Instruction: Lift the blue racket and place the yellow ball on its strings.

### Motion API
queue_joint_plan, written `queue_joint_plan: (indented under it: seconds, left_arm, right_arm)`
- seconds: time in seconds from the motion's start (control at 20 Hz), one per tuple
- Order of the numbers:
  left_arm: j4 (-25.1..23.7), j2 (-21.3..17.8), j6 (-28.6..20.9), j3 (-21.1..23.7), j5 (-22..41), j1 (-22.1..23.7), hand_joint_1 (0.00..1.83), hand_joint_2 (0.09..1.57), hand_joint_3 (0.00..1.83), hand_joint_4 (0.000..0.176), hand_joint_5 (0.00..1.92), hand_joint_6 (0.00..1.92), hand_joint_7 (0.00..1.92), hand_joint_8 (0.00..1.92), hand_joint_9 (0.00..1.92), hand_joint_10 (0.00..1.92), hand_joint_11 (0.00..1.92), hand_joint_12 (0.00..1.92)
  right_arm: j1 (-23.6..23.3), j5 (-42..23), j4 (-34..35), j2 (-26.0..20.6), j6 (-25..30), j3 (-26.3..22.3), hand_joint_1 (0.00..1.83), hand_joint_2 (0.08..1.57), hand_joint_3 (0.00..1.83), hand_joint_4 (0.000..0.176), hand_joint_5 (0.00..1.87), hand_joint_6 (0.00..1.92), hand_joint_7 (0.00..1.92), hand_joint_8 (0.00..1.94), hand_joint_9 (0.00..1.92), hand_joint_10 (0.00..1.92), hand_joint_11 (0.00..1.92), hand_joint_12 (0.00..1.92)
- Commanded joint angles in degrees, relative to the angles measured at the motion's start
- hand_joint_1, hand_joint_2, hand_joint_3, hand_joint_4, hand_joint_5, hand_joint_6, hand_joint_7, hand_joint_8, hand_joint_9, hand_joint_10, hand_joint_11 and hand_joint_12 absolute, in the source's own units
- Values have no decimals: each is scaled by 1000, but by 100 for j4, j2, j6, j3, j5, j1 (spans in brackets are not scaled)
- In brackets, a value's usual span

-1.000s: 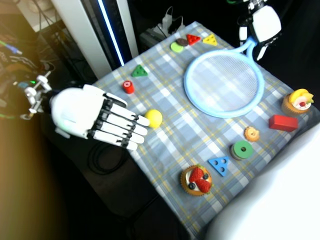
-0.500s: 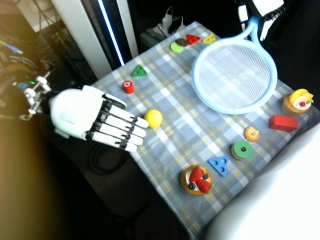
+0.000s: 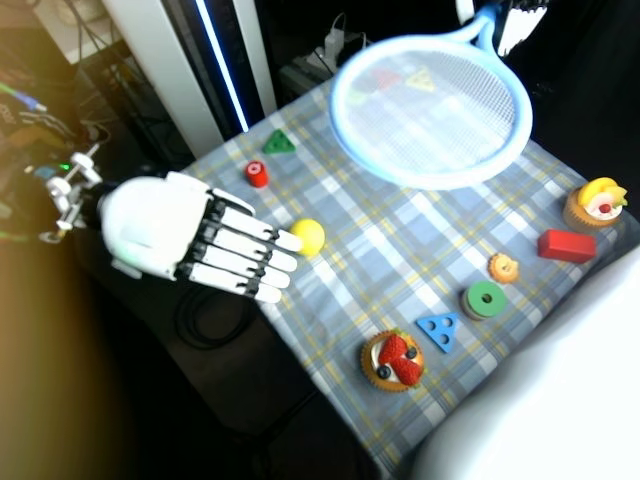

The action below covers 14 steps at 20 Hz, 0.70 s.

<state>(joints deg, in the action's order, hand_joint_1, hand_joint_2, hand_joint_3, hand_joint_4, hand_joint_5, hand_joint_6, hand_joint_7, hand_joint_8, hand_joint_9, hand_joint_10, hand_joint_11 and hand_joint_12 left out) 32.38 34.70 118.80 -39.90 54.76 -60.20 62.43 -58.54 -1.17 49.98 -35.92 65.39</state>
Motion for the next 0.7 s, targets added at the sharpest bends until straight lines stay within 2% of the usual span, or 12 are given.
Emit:
queue_joint_plan:
  seconds: [0.0, 0.1, 0.15, 0.2, 0.25, 0.3, 0.35, 0.45, 0.5, 0.55, 0.6, 0.65]
  left_arm:
    - [-106, -51, -37, -4, 688, 66, 1539, 1233, 0, 127, 1102, 1921, 1458, 1921, 1679, 1921, 1507, 1921]
    - [-109, -54, -37, 7, 663, 61, 1585, 1211, 0, 134, 1065, 1921, 1445, 1921, 1670, 1921, 1485, 1921]
    - [-109, -53, -37, 7, 645, 62, 1577, 1206, 0, 137, 1080, 1921, 1448, 1921, 1665, 1921, 1474, 1921]
    - [-115, -48, -37, 6, 611, 64, 1569, 1221, 3, 139, 1082, 1921, 1449, 1921, 1665, 1921, 1492, 1921]
    - [-122, -42, -37, 7, 588, 65, 1540, 1228, 5, 141, 1085, 1921, 1447, 1921, 1659, 1921, 1505, 1921]
    - [-134, -33, -37, 6, 566, 67, 1503, 1239, 7, 144, 1082, 1921, 1445, 1921, 1653, 1921, 1564, 1921]
    - [-156, -22, -37, 4, 550, 77, 1490, 1257, 10, 145, 1068, 1921, 1440, 1921, 1651, 1921, 1600, 1921]
    - [-177, -16, -37, -2, 521, 91, 1542, 1247, 1, 151, 1019, 1921, 1414, 1921, 1667, 1921, 1495, 1921]
    - [-177, -13, -37, -6, 508, 96, 1489, 1268, 6, 162, 1026, 1921, 1438, 1921, 1677, 1921, 1507, 1921]
    - [-177, -13, -37, -7, 508, 96, 1489, 1268, 6, 162, 1026, 1921, 1438, 1921, 1677, 1921, 1507, 1921]
    - [-177, -12, -37, -4, 506, 96, 1479, 1283, 9, 167, 1028, 1921, 1446, 1921, 1682, 1921, 1543, 1921]
    - [-177, -12, -37, -2, 497, 96, 1528, 1266, 0, 171, 1009, 1921, 1428, 1921, 1675, 1921, 1518, 1921]
  right_arm:
    - [-123, -499, 55, 14, 51, 42, 595, 1341, 0, 0, 503, 0, 524, 3, 512, 13, 359, 405]
    - [-440, -143, -276, 99, 98, 154, 619, 1274, 0, 0, 495, 0, 511, 0, 507, 4, 336, 439]
    - [-512, -67, -374, 135, 150, 202, 697, 1207, 8, 0, 489, 0, 512, 0, 514, 0, 310, 540]
    - [-634, 96, -571, 212, 317, 308, 773, 1151, 7, 0, 465, 0, 508, 0, 503, 0, 198, 739]
    - [-754, 241, -750, 288, 464, 401, 798, 1126, 2, 16, 446, 0, 495, 1, 479, 0, 106, 878]
    - [-869, 408, -904, 331, 492, 452, 876, 1085, 0, 10, 453, 0, 512, 1, 496, 3, 80, 986]
    - [-1034, 616, -1130, 377, 493, 484, 937, 1056, 0, 17, 443, 1, 514, 1, 507, 6, 91, 1009]
    - [-1245, 881, -1474, 439, 493, 503, 1029, 1010, 0, 0, 444, 0, 526, 0, 535, 3, 183, 884]
    - [-1368, 1076, -1692, 509, 494, 531, 1102, 960, 0, 21, 469, 1, 543, 0, 544, 2, 215, 823]
    - [-1400, 1137, -1751, 536, 500, 546, 1102, 960, 0, 21, 469, 1, 543, 0, 544, 2, 215, 823]
    - [-1448, 1232, -1852, 592, 530, 582, 1123, 960, 0, 44, 466, 0, 547, 0, 541, 0, 187, 855]
    - [-1473, 1295, -1933, 649, 598, 631, 1151, 960, 0, 49, 466, 1, 552, 2, 549, 4, 182, 866]
